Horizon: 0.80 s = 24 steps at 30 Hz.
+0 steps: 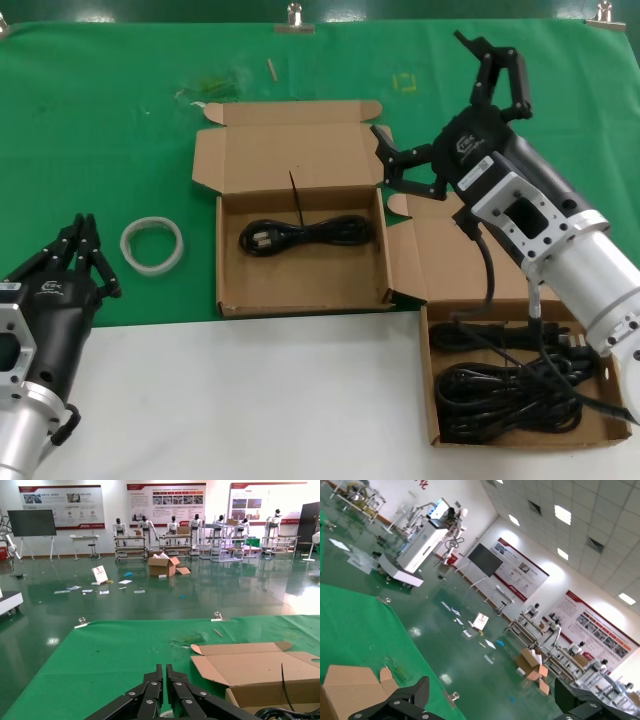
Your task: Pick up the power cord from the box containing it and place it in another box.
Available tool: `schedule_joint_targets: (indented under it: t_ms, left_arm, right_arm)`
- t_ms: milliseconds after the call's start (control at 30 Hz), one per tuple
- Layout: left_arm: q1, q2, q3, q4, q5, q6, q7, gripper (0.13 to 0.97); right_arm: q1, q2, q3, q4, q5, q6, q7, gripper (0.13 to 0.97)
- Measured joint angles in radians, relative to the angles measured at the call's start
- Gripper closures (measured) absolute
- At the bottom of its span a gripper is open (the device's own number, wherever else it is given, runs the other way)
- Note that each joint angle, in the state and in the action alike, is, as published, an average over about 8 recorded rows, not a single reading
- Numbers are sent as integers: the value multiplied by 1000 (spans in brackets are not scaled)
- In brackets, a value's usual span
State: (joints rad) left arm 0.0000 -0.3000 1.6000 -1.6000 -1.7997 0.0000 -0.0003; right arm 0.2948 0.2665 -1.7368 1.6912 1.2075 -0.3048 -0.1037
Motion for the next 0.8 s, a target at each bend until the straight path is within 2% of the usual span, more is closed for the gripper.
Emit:
schedule_joint_targets:
  t_ms: [67, 167, 333, 467, 733, 800]
  left_arm:
    - [0, 0, 0, 0, 0, 0, 0, 938]
    - [0, 0, 0, 0, 0, 0, 0, 932]
    - [0, 0, 0, 0, 0, 0, 0, 875]
    - [0, 0, 0, 0, 0, 0, 0, 840]
    - [0, 0, 0, 0, 0, 0, 0, 683]
    - [0, 0, 0, 0, 0, 0, 0, 677]
  right_arm:
    - [-7, 1, 3, -2, 13, 7, 2, 311]
    - [-18, 2, 8, -6, 36, 18, 6, 265]
    - [-38, 4, 18, -12, 76, 39, 13, 189]
    - [-54, 6, 25, -17, 109, 56, 19, 168]
    - [-87, 10, 40, -27, 175, 90, 31, 132]
    - [-95, 11, 44, -30, 192, 99, 34, 131]
